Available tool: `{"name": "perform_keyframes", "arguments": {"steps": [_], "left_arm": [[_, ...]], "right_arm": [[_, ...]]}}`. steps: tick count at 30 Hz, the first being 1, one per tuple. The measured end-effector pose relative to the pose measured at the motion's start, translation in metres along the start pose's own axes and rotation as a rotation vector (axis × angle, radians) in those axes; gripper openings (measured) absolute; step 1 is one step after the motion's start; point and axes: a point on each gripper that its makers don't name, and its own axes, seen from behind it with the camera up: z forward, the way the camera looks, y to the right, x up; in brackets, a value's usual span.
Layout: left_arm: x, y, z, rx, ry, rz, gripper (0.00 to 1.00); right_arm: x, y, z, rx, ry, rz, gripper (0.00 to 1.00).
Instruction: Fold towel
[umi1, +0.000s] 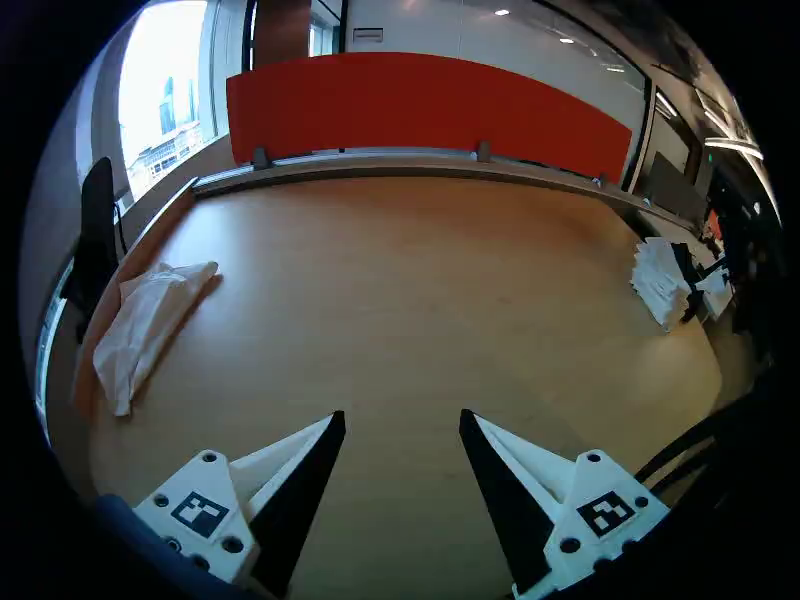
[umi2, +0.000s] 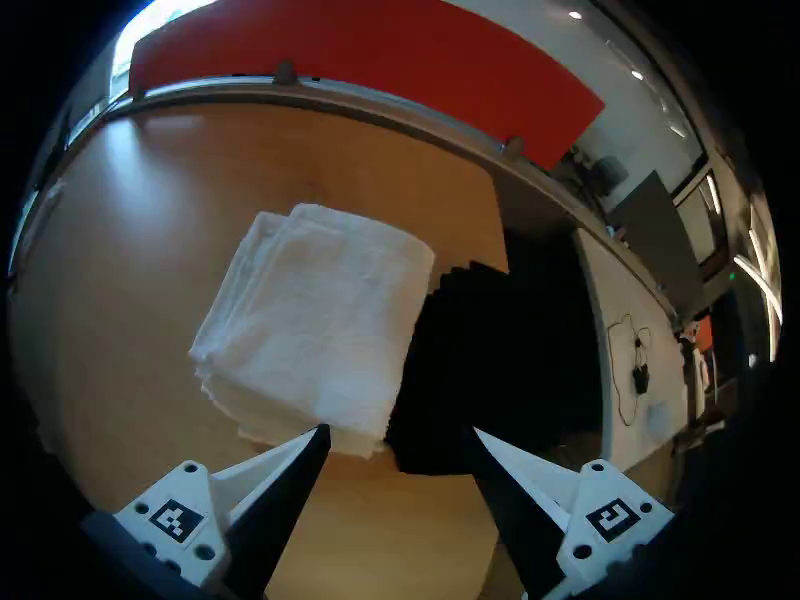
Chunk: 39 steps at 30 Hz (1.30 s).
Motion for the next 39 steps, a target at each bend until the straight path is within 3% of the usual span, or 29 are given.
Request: {"name": "perform_keyframes", "arguments": {"steps": [24, 31, 39], "left_arm": [[0.011, -0.002, -0.001, -0.015, 0.021, 0.002, 0.84], [0.011, -0.003, -0.002, -0.017, 0.023, -0.001, 0.85], [0.013, -0.005, -0.003, -0.019, 0.029, -0.003, 0.84]], "right_arm": [[0.043, -0.063, -0.022, 0.131, 0.165, 0.275, 1.0], [0.062, -0.077, -0.032, 0.155, 0.25, 0.366, 1.0], [0.08, -0.08, -0.042, 0.13, 0.344, 0.386, 1.0]]}}
